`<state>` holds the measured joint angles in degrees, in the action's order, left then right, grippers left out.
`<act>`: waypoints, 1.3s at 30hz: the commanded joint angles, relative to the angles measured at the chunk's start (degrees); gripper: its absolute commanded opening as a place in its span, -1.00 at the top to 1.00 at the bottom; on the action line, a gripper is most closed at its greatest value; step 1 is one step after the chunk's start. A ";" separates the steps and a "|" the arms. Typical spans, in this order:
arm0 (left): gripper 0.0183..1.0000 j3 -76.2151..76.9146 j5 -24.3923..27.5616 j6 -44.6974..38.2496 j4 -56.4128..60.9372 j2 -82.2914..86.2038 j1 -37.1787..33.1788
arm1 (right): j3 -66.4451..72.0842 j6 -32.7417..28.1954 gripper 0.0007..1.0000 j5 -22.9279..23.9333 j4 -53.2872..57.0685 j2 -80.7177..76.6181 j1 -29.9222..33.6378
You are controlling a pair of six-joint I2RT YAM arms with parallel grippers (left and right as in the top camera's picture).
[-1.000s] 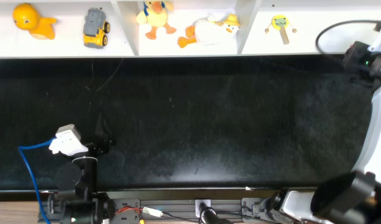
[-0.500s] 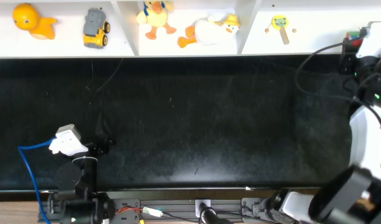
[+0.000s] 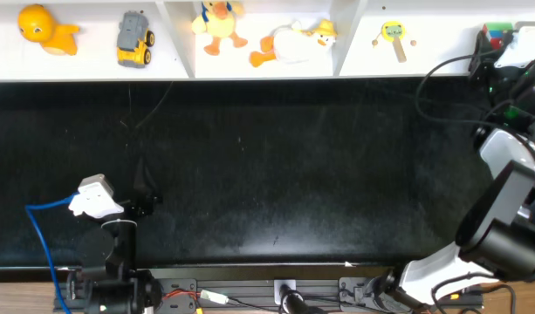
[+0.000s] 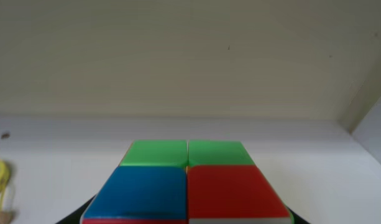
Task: Store Toys
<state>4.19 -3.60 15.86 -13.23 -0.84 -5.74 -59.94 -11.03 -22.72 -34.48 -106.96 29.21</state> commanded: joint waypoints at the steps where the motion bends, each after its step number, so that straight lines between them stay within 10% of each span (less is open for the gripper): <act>1: -1.00 -0.22 0.55 -1.29 0.28 0.70 -0.31 | -0.22 5.75 0.91 -1.88 -5.95 -3.72 -0.11; 13: -1.00 -0.22 0.55 -1.31 0.28 0.70 -0.31 | -0.33 5.75 0.89 -1.86 -12.94 -9.22 -1.81; 19: -1.00 -0.22 0.55 -1.31 0.28 0.70 -0.31 | -0.33 5.79 0.10 -1.86 -11.82 -9.22 -1.81; 27: -1.00 -0.22 0.55 -1.31 0.28 0.70 -0.31 | -0.33 5.95 -0.45 -1.86 -9.49 -8.90 -1.81; 29: -1.00 -0.22 0.55 -1.31 0.28 0.70 -0.31 | -0.33 5.95 -0.99 -1.66 -7.28 -8.24 -1.81; 39: -1.00 -0.22 0.55 -1.29 0.28 0.70 -0.31 | -0.33 5.95 -1.00 3.87 13.97 6.64 -1.86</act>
<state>4.19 -3.62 15.86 -13.21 -0.84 -5.74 -59.88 -5.54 -21.76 -23.22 -107.72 27.40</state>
